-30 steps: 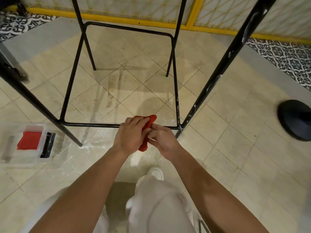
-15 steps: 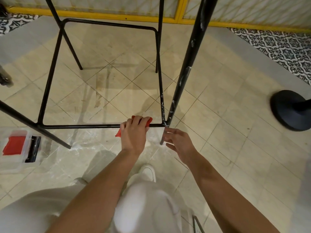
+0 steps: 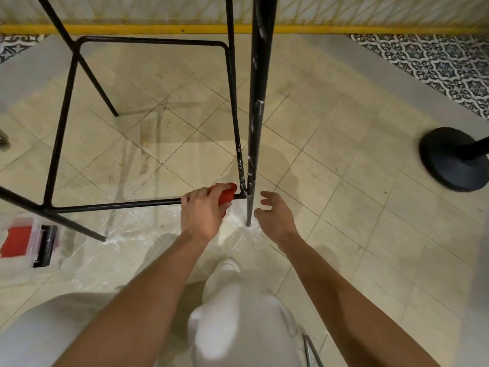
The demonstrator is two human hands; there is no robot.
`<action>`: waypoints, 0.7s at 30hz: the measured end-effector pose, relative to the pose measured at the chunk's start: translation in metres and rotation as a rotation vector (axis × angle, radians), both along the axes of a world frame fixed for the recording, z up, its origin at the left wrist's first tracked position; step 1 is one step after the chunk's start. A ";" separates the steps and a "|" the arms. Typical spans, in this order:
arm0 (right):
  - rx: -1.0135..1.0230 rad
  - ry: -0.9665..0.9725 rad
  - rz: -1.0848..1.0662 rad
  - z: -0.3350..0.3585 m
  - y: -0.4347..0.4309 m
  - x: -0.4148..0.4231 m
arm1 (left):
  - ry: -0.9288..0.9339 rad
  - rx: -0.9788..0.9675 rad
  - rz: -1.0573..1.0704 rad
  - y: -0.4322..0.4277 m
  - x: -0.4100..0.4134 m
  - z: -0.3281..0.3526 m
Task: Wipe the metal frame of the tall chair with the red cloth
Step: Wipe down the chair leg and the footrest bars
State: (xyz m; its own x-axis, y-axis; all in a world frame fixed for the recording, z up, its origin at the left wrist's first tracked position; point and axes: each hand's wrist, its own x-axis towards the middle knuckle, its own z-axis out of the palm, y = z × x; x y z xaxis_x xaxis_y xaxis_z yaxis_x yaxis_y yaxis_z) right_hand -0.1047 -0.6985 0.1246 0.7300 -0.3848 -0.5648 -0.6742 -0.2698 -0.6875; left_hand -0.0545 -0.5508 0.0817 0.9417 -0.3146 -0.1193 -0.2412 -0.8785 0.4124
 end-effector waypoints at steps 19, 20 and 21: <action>-0.066 -0.014 0.085 0.000 -0.001 0.012 | -0.034 -0.209 -0.141 -0.023 -0.008 -0.009; -0.074 -0.010 0.100 -0.001 0.000 0.013 | -0.044 -0.209 -0.146 -0.022 -0.008 -0.007; -0.082 -0.007 0.112 -0.001 0.001 0.013 | -0.055 -0.212 -0.153 -0.022 -0.008 -0.006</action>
State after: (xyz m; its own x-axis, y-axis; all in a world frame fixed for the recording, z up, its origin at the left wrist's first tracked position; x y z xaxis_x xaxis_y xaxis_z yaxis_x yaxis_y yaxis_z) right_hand -0.0917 -0.6972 0.1232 0.7746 -0.3454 -0.5299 -0.6322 -0.3988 -0.6643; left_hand -0.0626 -0.5726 0.0758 0.8846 -0.4660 0.0145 -0.3915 -0.7255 0.5660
